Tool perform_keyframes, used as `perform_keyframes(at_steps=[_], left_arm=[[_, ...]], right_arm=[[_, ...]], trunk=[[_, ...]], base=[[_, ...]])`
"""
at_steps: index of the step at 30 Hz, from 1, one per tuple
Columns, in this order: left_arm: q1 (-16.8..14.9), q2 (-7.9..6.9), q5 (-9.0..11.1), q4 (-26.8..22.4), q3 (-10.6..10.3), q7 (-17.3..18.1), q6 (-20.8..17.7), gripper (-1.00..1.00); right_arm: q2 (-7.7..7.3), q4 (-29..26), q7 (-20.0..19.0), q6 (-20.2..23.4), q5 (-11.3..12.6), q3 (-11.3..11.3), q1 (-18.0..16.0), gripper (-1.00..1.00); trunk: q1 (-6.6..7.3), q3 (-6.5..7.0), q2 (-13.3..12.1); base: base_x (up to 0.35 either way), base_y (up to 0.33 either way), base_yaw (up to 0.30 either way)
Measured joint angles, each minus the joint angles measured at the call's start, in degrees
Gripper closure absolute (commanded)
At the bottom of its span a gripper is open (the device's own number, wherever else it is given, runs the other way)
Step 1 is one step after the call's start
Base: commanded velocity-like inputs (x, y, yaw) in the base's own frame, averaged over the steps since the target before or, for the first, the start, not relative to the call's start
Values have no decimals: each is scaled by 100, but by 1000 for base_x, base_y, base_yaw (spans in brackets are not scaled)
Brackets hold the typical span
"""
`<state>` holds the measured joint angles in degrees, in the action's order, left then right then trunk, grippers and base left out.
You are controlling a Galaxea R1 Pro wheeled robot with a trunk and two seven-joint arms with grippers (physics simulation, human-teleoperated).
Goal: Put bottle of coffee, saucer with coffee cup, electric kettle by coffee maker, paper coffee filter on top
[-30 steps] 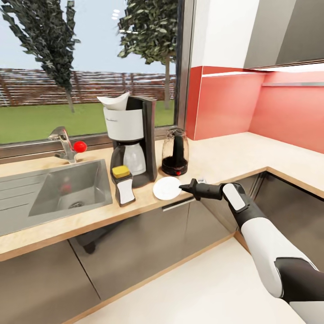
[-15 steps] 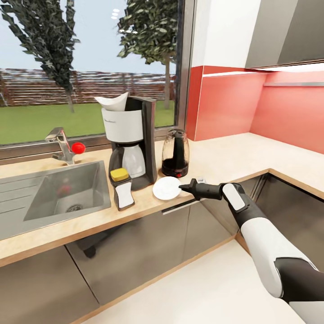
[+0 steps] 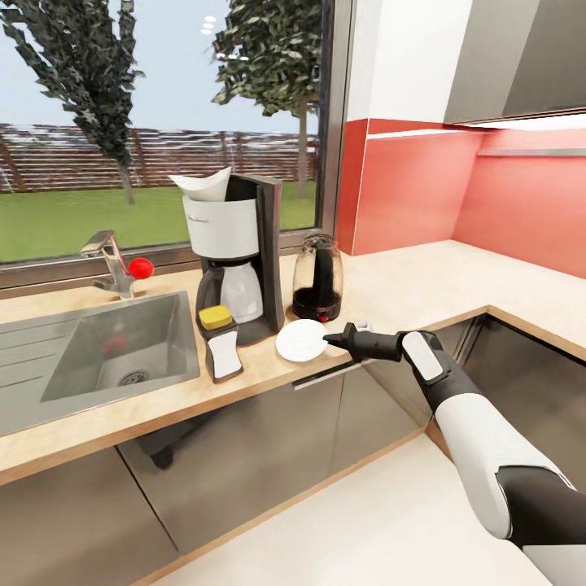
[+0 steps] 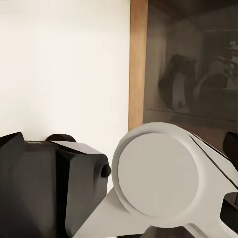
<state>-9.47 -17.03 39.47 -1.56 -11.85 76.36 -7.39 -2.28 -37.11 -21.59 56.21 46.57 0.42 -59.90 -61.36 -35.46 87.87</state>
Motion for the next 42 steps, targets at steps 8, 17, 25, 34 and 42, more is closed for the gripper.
perform_keyframes(at_steps=[8,17,25,34,42], left_arm=[[0,0,0,0,3,0,0,-100],[0,0,0,0,3,0,0,-100],[0,0,0,0,3,0,0,-100],[0,0,0,0,2,0,0,-100],[1,0,0,0,4,0,0,-100]], right_arm=[[30,0,3,0,3,0,0,100],[37,0,0,-1,5,0,0,100],[37,0,1,-1,5,0,0,100],[37,-3,0,14,102,-6,-1,100],[38,-26,-62,12,122,-10,-4,100]], trunk=[[-1,0,0],[-1,-47,0],[-1,-103,0],[-1,-171,0],[0,-220,1]], base=[[7,0,0],[0,0,0],[0,0,0],[0,0,0],[0,0,0]])
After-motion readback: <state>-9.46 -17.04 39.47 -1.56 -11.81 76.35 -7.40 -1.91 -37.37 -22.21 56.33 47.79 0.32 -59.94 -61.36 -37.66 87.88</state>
